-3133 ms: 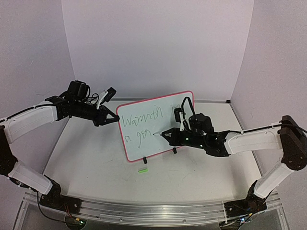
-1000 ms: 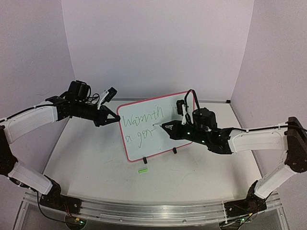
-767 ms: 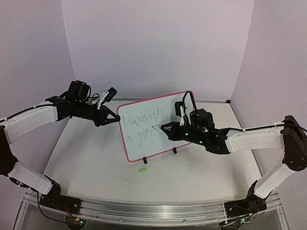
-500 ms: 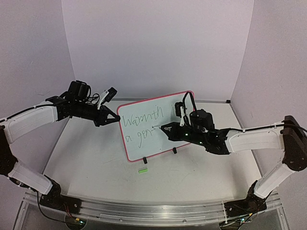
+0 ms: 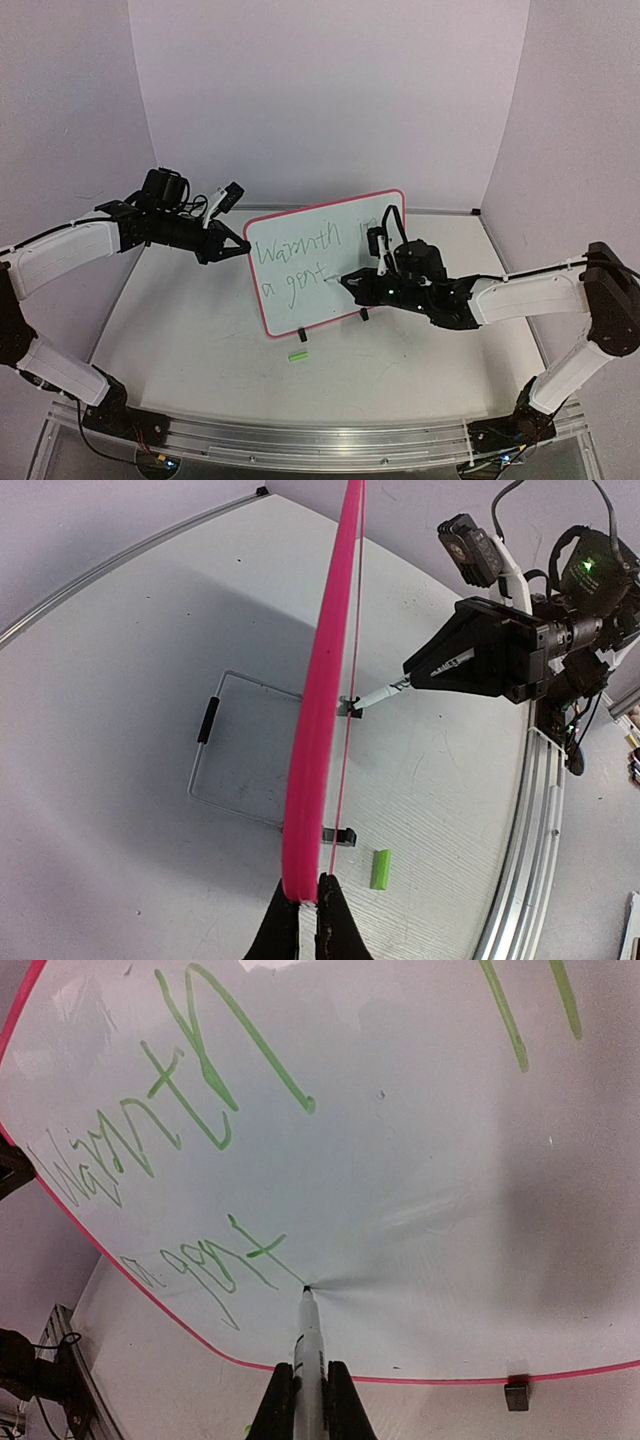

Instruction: Write a sentence on the whiteboard

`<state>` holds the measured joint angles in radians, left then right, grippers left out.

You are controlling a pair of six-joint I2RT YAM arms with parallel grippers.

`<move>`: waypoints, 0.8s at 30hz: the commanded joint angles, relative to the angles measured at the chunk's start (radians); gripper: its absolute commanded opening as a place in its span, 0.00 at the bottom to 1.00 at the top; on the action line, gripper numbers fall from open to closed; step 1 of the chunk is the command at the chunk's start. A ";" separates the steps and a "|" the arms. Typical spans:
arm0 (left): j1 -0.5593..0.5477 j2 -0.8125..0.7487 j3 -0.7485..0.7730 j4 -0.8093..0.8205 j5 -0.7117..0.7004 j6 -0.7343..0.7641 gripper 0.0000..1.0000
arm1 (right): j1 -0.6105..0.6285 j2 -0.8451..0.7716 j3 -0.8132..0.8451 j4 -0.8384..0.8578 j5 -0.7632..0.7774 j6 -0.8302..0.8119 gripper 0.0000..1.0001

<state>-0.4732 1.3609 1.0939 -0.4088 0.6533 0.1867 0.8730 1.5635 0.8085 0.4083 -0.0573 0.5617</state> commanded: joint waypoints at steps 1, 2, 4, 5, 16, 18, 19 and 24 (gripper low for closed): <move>-0.028 0.035 -0.005 -0.114 -0.030 0.043 0.00 | -0.004 -0.021 0.005 0.008 0.085 0.002 0.00; -0.028 0.034 -0.006 -0.114 -0.030 0.042 0.00 | -0.004 -0.029 0.003 0.007 0.093 0.002 0.00; -0.028 0.033 -0.006 -0.115 -0.030 0.043 0.00 | -0.005 -0.050 -0.002 0.006 0.099 0.000 0.00; -0.028 0.032 -0.006 -0.115 -0.030 0.042 0.00 | -0.005 -0.060 -0.004 0.005 0.098 -0.003 0.00; -0.028 0.030 -0.006 -0.114 -0.030 0.042 0.00 | -0.005 -0.129 -0.003 0.013 0.064 -0.037 0.00; -0.029 0.029 -0.006 -0.115 -0.030 0.042 0.00 | -0.004 -0.122 0.010 0.012 0.065 -0.038 0.00; -0.029 0.029 -0.006 -0.115 -0.030 0.042 0.00 | -0.004 -0.118 0.017 0.011 0.065 -0.039 0.00; -0.029 0.028 -0.006 -0.116 -0.032 0.043 0.00 | -0.004 -0.093 0.050 0.010 0.046 -0.050 0.00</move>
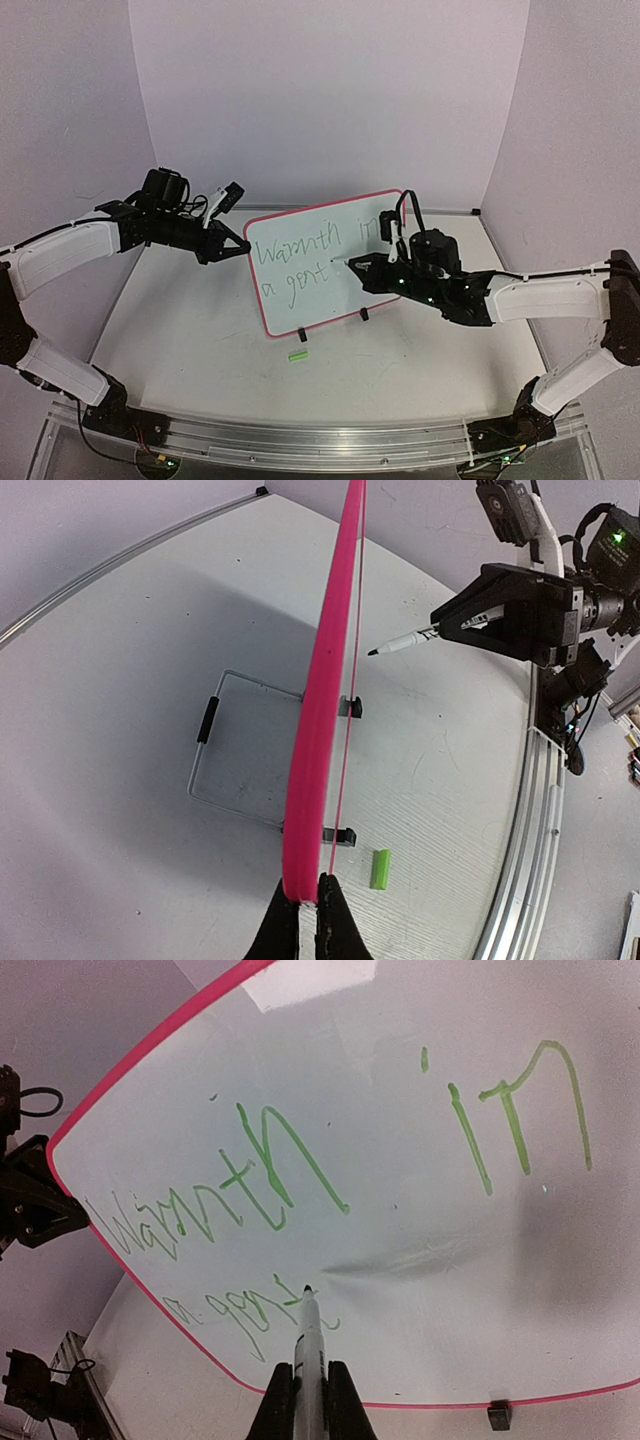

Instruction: Write a sentence on the whiteboard

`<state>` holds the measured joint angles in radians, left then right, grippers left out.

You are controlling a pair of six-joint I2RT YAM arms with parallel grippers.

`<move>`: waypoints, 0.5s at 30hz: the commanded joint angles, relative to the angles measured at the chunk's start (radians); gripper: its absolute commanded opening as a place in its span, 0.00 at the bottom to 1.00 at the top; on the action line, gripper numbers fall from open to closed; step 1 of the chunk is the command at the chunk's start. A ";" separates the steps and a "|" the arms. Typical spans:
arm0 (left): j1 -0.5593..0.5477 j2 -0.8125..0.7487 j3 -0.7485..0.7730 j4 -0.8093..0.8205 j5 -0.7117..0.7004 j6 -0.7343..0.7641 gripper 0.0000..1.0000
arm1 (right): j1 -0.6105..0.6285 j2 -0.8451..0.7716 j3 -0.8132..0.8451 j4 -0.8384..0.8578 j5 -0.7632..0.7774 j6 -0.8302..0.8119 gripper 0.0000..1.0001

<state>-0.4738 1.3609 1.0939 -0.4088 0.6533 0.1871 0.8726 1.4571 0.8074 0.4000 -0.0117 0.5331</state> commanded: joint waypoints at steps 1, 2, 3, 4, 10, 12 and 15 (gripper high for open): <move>-0.029 0.027 -0.006 -0.116 -0.032 0.043 0.00 | -0.004 0.018 0.057 0.017 -0.005 -0.022 0.00; -0.029 0.027 -0.006 -0.116 -0.032 0.042 0.00 | -0.004 0.023 0.062 0.017 -0.005 -0.024 0.00; -0.029 0.027 -0.006 -0.115 -0.033 0.042 0.00 | -0.004 0.026 0.067 0.017 -0.005 -0.025 0.00; -0.029 0.026 -0.006 -0.115 -0.033 0.042 0.00 | -0.004 0.031 0.072 0.016 -0.004 -0.025 0.00; -0.029 0.023 -0.006 -0.116 -0.035 0.042 0.00 | -0.009 0.060 0.094 0.008 0.004 -0.020 0.00; -0.029 0.023 -0.006 -0.116 -0.035 0.043 0.00 | -0.009 0.066 0.094 0.005 0.011 -0.015 0.00; -0.030 0.022 -0.006 -0.116 -0.035 0.044 0.00 | -0.012 0.066 0.087 -0.003 0.037 -0.008 0.00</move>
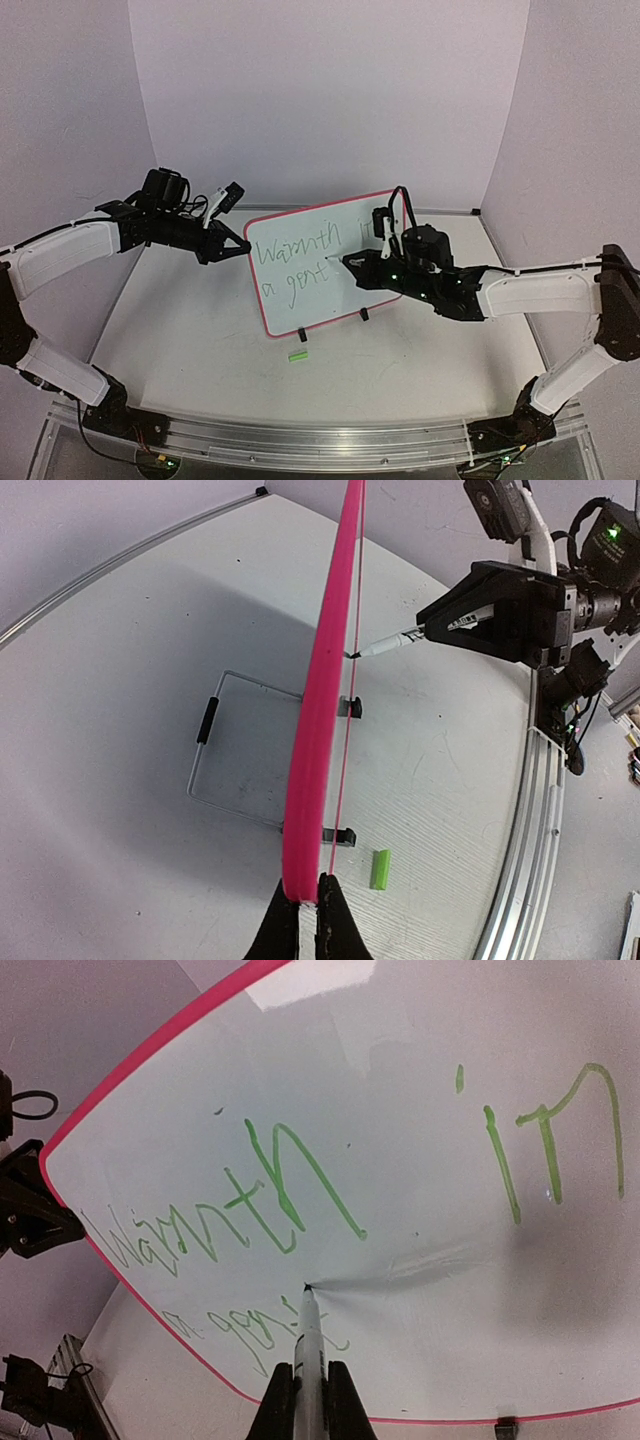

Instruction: Write a sentence on the whiteboard

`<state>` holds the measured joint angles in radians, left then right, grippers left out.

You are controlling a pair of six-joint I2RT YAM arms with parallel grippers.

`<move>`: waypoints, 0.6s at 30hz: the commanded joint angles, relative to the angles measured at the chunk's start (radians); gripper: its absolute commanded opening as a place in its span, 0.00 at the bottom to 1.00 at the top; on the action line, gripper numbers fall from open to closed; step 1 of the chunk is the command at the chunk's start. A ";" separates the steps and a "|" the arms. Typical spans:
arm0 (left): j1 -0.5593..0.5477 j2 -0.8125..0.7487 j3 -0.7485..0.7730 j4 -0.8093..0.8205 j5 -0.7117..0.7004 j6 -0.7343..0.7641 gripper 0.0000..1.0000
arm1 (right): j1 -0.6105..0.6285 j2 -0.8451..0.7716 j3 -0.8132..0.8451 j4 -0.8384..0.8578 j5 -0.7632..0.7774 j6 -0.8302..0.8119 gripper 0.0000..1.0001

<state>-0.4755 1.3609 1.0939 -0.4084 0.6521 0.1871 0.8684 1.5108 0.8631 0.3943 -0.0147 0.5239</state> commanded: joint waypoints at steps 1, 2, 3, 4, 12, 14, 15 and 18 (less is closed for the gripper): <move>-0.028 0.022 -0.006 -0.117 -0.035 0.044 0.00 | -0.007 0.010 0.026 0.000 0.045 0.003 0.00; -0.028 0.021 -0.006 -0.117 -0.035 0.043 0.00 | -0.007 0.009 0.019 -0.004 0.049 0.006 0.00; -0.028 0.022 -0.005 -0.118 -0.035 0.043 0.00 | -0.007 0.008 0.013 -0.007 0.052 0.009 0.00; -0.028 0.021 -0.005 -0.118 -0.035 0.044 0.00 | -0.007 0.007 0.005 -0.009 0.053 0.012 0.00; -0.028 0.025 -0.005 -0.116 -0.035 0.044 0.00 | -0.006 0.030 -0.058 -0.011 0.037 0.045 0.00; -0.028 0.026 -0.006 -0.117 -0.035 0.044 0.00 | -0.008 0.037 -0.065 -0.011 0.037 0.049 0.00; -0.028 0.026 -0.006 -0.117 -0.035 0.043 0.00 | -0.007 0.037 -0.067 -0.011 0.040 0.049 0.00; -0.028 0.026 -0.006 -0.117 -0.035 0.044 0.00 | -0.007 0.029 -0.071 -0.012 0.054 0.049 0.00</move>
<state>-0.4770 1.3609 1.0941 -0.4076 0.6514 0.1867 0.8686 1.5371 0.7997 0.3736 -0.0032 0.5607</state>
